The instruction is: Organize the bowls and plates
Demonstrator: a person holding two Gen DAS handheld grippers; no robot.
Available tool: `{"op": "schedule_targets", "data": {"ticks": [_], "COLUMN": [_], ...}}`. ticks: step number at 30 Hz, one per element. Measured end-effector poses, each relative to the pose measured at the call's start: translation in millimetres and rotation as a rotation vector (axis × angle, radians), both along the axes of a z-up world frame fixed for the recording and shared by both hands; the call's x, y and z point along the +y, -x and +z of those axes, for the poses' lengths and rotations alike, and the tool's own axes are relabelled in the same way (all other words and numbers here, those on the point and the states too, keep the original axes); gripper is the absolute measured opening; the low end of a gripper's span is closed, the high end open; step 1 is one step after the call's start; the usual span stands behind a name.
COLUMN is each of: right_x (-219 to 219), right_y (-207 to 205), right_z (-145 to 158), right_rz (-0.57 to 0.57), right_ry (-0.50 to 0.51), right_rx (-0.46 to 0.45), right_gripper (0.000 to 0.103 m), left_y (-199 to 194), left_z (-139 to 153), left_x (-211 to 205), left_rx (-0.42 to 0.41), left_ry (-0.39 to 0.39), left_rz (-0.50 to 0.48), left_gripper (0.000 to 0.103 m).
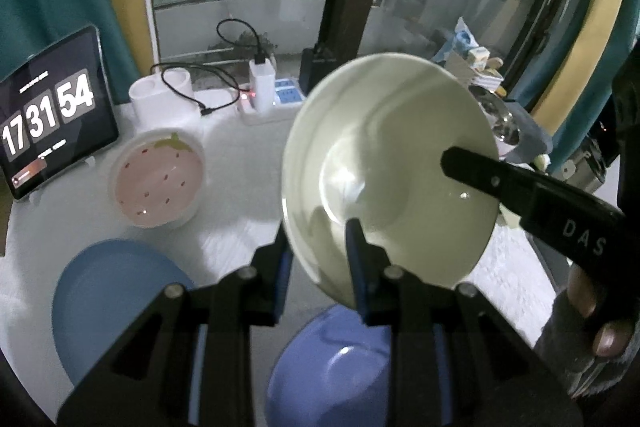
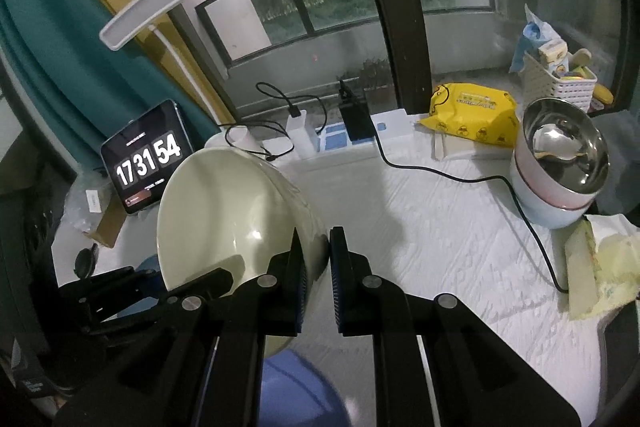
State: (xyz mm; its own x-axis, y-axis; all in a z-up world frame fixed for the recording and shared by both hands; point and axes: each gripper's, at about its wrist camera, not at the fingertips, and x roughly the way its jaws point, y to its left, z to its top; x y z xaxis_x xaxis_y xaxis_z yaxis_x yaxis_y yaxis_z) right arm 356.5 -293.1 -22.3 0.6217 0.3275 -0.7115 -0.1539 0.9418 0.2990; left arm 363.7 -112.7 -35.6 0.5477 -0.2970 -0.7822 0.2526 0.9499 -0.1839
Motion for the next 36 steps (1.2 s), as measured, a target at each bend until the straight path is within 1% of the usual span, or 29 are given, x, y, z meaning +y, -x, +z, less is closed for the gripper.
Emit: {"op": "schedule_targets", "data": {"ticks": [13, 19, 29, 36], "right_x": [4, 5, 7, 10], "right_y": [46, 64, 87, 100], "right_z": [8, 6, -8, -26], "right_rz": [-0.014, -0.021, -0.030, -0.023], "right_ry": [-0.003, -0.008, -0.024, -0.025], "right_rx": [-0.005, 0.001, 0.031, 0.070], "right_gripper": [0.012, 0.012, 0.012, 0.012], "left_y": [44, 62, 87, 104], "left_z": [5, 2, -8, -26], "left_x": [6, 8, 6, 9], "left_rx": [-0.034, -0.026, -0.021, 0.001], "left_ry": [0.007, 0.013, 0.000, 0.001], "left_rz": [-0.006, -0.012, -0.010, 0.017], "left_gripper": [0.027, 0.027, 0.027, 0.027]}}
